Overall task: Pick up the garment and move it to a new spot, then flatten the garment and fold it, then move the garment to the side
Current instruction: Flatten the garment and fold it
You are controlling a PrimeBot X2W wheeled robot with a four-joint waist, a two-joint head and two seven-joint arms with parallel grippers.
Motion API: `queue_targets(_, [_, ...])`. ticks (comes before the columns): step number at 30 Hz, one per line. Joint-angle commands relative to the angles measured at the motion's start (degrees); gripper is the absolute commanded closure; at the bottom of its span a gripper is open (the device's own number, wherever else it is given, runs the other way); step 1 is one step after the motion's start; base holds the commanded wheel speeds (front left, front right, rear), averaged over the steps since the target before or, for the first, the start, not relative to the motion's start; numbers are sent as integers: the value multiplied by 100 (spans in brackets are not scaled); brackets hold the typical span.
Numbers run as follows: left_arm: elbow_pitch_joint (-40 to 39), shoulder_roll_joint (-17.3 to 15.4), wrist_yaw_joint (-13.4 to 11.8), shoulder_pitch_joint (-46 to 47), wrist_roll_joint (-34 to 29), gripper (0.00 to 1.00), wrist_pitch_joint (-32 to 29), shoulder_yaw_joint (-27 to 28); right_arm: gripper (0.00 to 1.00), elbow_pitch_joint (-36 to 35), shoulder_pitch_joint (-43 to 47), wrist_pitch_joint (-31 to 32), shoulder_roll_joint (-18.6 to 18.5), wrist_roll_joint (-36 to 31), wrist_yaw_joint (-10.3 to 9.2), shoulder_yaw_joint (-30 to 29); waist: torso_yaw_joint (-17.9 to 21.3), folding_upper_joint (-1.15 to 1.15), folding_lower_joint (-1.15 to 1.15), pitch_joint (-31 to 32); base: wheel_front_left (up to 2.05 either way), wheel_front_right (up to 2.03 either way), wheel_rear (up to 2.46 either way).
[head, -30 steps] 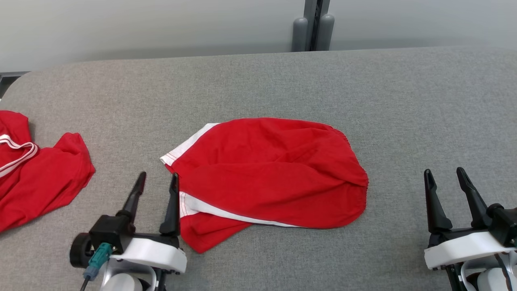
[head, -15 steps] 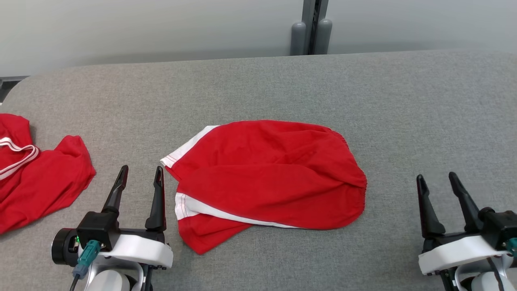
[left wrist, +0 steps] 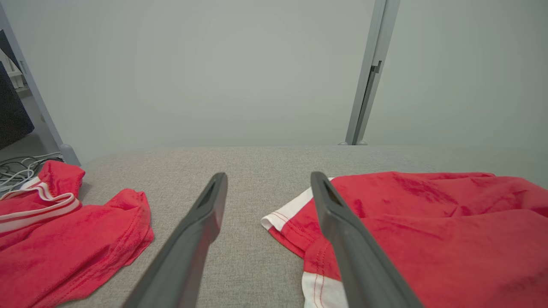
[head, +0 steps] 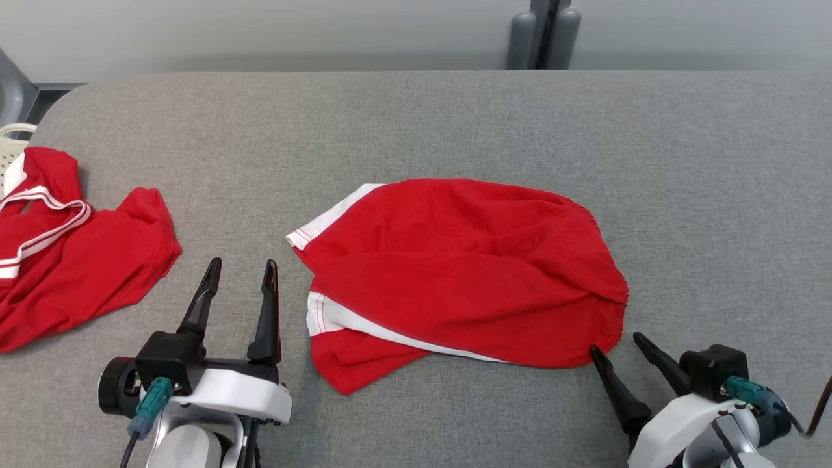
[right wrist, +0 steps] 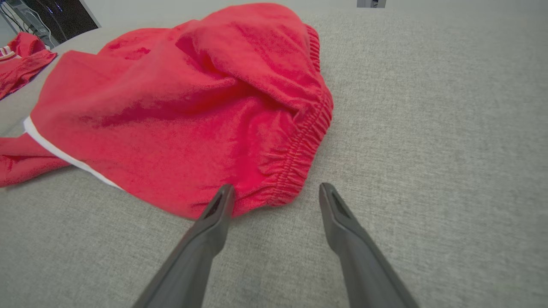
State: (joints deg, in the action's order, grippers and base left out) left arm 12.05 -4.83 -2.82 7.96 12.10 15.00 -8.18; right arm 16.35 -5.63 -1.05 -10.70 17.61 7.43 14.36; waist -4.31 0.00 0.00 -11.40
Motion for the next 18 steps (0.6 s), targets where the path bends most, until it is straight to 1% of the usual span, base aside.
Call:
queue_targets(1, [11, 7, 28, 118, -55, 0, 25, 33, 0, 26, -105, 44, -79, 82, 12, 19, -39, 0, 0, -47, 0, 0, 0])
queue_targets(3, [24, 27, 46, 139, -66, 0, 25, 38, 0, 65, -134, 82, -105, 156, 12, 53, -59, 0, 0, -75, 0, 0, 0])
queue_targets(4, [26, 38, 56, 157, -74, 0, 25, 39, 5, 84, -170, 82, -118, 176, 12, 65, -67, 0, 0, -88, 0, 0, 0])
queue_targets(5, [29, 50, 65, 173, -77, 0, 25, 40, 54, 101, -203, 85, -117, 232, 12, 88, -71, 0, 0, -100, 0, 0, 0])
queue_targets(6, [31, 56, 74, 186, -84, 0, 25, 44, 83, 119, -232, 93, -124, 254, 12, 108, -74, 0, 0, -110, 0, 0, 0])
queue_targets(7, [33, 63, 72, 194, -90, 0, 25, 44, 100, 138, -257, 83, -134, 277, 12, 118, -75, 0, 0, -120, 0, 0, 0])
queue_targets(12, [34, 82, 99, 207, -114, 0, 26, 64, 100, 119, -327, -37, -156, 377, 12, 176, -61, 0, 0, -149, 0, 0, 0])
queue_targets(18, [2, 101, 109, 184, -160, 0, 26, 114, 100, -144, -294, -255, -202, 406, 12, 74, 23, 0, 0, -180, 0, 0, 0])
